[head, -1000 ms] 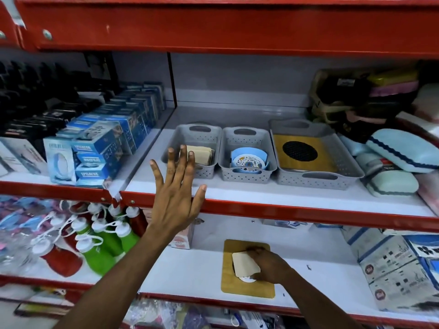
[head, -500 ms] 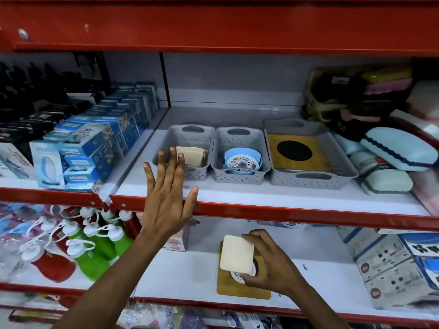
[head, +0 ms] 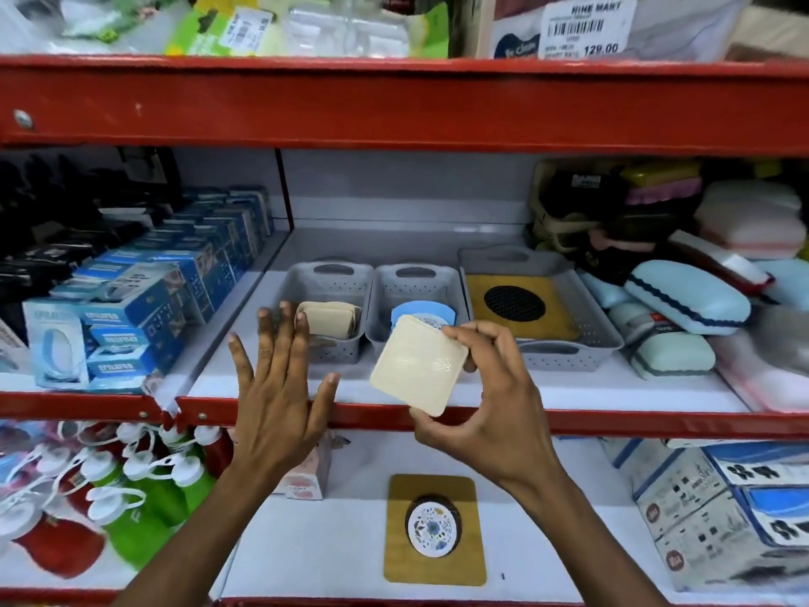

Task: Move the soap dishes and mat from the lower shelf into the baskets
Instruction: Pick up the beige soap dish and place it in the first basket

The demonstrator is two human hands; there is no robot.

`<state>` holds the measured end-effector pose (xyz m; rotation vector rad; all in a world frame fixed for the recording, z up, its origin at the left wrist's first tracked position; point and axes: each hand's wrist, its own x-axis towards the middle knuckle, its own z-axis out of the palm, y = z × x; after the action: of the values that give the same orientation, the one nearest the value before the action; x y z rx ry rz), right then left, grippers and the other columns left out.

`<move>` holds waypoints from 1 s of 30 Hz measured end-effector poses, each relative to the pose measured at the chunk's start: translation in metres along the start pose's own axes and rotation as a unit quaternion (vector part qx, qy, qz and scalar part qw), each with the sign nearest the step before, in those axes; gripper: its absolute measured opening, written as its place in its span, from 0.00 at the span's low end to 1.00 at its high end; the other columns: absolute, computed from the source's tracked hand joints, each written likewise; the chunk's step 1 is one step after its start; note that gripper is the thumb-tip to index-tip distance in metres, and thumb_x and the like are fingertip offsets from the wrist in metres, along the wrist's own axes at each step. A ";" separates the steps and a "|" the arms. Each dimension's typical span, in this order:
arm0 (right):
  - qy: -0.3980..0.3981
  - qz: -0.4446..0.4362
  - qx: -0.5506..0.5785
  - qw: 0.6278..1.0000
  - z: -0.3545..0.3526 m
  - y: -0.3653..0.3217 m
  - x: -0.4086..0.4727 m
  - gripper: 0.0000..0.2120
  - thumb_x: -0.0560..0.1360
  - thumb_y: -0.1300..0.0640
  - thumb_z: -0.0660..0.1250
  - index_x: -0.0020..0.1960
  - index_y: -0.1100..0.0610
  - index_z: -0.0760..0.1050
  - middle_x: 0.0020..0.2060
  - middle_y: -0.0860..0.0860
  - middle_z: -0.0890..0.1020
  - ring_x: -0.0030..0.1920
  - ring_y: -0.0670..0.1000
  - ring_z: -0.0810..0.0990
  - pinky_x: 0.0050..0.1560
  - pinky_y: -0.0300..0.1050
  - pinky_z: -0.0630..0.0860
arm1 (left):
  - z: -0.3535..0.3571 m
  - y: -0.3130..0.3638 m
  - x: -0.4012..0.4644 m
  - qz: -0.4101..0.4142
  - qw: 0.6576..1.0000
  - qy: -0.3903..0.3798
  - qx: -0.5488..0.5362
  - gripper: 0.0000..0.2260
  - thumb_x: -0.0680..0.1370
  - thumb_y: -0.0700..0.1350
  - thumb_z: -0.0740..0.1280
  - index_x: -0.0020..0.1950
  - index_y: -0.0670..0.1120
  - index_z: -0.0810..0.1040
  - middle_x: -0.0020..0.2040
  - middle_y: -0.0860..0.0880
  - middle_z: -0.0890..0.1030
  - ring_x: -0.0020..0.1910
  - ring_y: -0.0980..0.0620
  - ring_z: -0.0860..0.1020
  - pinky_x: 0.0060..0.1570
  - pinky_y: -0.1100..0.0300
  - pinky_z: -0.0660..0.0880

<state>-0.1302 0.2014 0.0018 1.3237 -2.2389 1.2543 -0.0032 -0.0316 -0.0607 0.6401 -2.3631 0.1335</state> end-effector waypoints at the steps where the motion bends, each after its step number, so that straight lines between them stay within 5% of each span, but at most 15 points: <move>1: -0.003 0.010 0.002 1.000 0.001 0.001 0.004 0.40 0.59 0.40 0.76 0.68 0.46 0.69 0.63 0.44 0.69 0.54 0.41 0.73 0.49 0.39 0.80 | -0.001 -0.003 0.001 -0.009 1.000 0.001 0.002 0.34 0.82 0.61 0.47 0.83 0.42 0.47 0.85 0.43 0.46 0.84 0.43 0.43 0.80 0.36 0.36; 5: -0.019 0.035 -0.001 0.999 0.006 0.008 0.016 0.40 0.60 0.41 0.77 0.69 0.44 0.67 0.59 0.44 0.72 0.58 0.45 0.75 0.54 0.46 0.80 | -0.001 -0.011 0.001 -0.030 0.999 -0.007 0.017 0.34 0.82 0.59 0.47 0.83 0.42 0.48 0.85 0.42 0.47 0.84 0.42 0.42 0.80 0.33 0.39; 16: -0.044 0.044 -0.050 0.997 0.012 0.014 0.024 0.42 0.59 0.36 0.72 0.70 0.44 0.67 0.60 0.45 0.74 0.58 0.45 0.69 0.56 0.40 0.73 | 0.007 -0.014 -0.001 -0.025 1.000 0.010 0.003 0.34 0.82 0.59 0.48 0.83 0.42 0.47 0.85 0.43 0.47 0.84 0.42 0.45 0.81 0.37 0.41; 22: -0.042 0.047 -0.062 0.996 0.015 0.009 0.044 0.41 0.56 0.37 0.73 0.67 0.46 0.71 0.59 0.45 0.75 0.56 0.44 0.68 0.52 0.43 0.77 | 0.007 -0.014 -0.002 -0.026 0.999 0.010 -0.021 0.36 0.81 0.60 0.49 0.83 0.42 0.46 0.85 0.42 0.46 0.84 0.40 0.44 0.83 0.45 0.39; 25: -0.040 0.019 -0.074 0.996 0.025 -0.001 0.068 0.39 0.56 0.38 0.77 0.65 0.47 0.71 0.55 0.44 0.73 0.51 0.38 0.63 0.48 0.41 0.71 | 0.007 -0.014 -0.003 -0.031 0.999 0.013 -0.036 0.36 0.81 0.60 0.51 0.83 0.41 0.45 0.85 0.41 0.45 0.84 0.40 0.44 0.83 0.47 0.39; 30: -0.130 0.021 -0.112 0.985 0.059 -0.016 0.127 0.40 0.55 0.36 0.78 0.63 0.48 0.74 0.59 0.51 0.76 0.61 0.55 0.72 0.58 0.50 0.73 | 0.006 -0.012 -0.002 -0.037 0.998 0.010 -0.049 0.36 0.81 0.59 0.51 0.83 0.41 0.44 0.85 0.41 0.44 0.84 0.41 0.44 0.83 0.50 0.40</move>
<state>-0.1765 0.0770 0.0499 1.4266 -2.5084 0.8502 0.0004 -0.0428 -0.0681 0.6752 -2.3077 -0.0094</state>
